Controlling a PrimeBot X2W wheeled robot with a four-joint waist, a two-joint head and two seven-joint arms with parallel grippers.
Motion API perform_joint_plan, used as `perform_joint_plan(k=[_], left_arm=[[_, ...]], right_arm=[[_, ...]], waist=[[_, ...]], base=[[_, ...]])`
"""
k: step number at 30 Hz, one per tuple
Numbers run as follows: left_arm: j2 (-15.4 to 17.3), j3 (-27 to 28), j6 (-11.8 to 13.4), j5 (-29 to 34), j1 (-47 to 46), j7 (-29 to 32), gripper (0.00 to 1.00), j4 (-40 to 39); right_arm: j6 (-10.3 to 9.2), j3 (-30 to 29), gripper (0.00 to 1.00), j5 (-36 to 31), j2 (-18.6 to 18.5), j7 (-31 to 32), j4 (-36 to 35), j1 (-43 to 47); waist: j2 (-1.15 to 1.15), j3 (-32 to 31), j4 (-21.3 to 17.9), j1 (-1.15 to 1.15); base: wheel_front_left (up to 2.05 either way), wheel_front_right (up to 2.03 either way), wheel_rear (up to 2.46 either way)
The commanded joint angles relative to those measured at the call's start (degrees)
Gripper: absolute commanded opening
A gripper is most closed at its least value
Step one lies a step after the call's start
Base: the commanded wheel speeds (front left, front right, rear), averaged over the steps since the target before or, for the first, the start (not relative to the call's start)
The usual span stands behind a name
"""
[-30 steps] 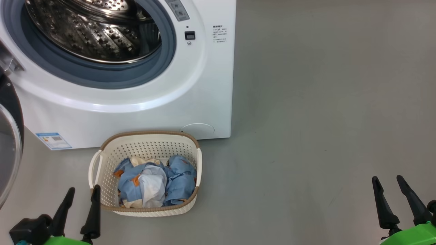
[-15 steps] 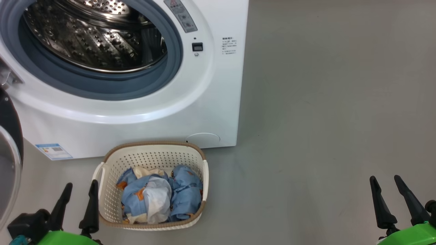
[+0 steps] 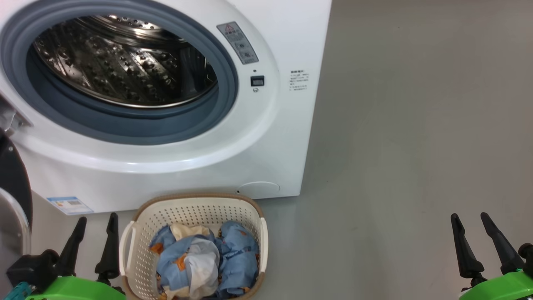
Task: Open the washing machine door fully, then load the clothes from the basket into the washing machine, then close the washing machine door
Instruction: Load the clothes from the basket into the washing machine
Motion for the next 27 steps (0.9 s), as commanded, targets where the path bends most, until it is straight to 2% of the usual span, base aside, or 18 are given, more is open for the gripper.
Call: perform_joint_plan(k=[1,7,16,22,27], left_arm=[[1.9,2.1,-0.1,-0.4,-2.3,-0.4,1.0,-0.9],[1.6,1.9,-0.1,0.8,-2.4,-0.4,1.0,-0.4],[0.4,-0.1,-0.1,1.3,-1.8,-0.4,1.0,1.4],[-0.9,-1.9,-0.1,1.7,-1.9,-0.4,1.0,4.2],[-2.1,-4.1,-0.1,3.0,-4.0,-0.4,1.0,9.7]], right_arm=[[0.16,0.9,1.0,0.1,-1.0,-0.7,-1.3,-1.3],[0.16,1.2,1.0,0.2,-0.9,-0.7,-1.3,-1.5],[0.16,1.5,1.0,0.2,-0.5,-0.7,-1.4,-1.5],[0.16,2.0,1.0,0.4,-0.5,-0.7,-1.5,-2.2],[0.16,2.6,1.0,0.2,0.0,-0.7,-2.0,-3.2]], waist=[[0.0,0.0,0.0,0.0],[0.0,0.3,-0.2,0.0],[0.0,0.7,-0.5,0.0],[0.0,2.1,-0.8,0.0],[0.0,5.1,-1.0,0.0]], base=[[0.78,-1.32,0.55],[0.58,-0.79,0.21],[0.03,-0.03,0.0],[0.0,0.0,0.0],[0.0,0.0,0.0]])
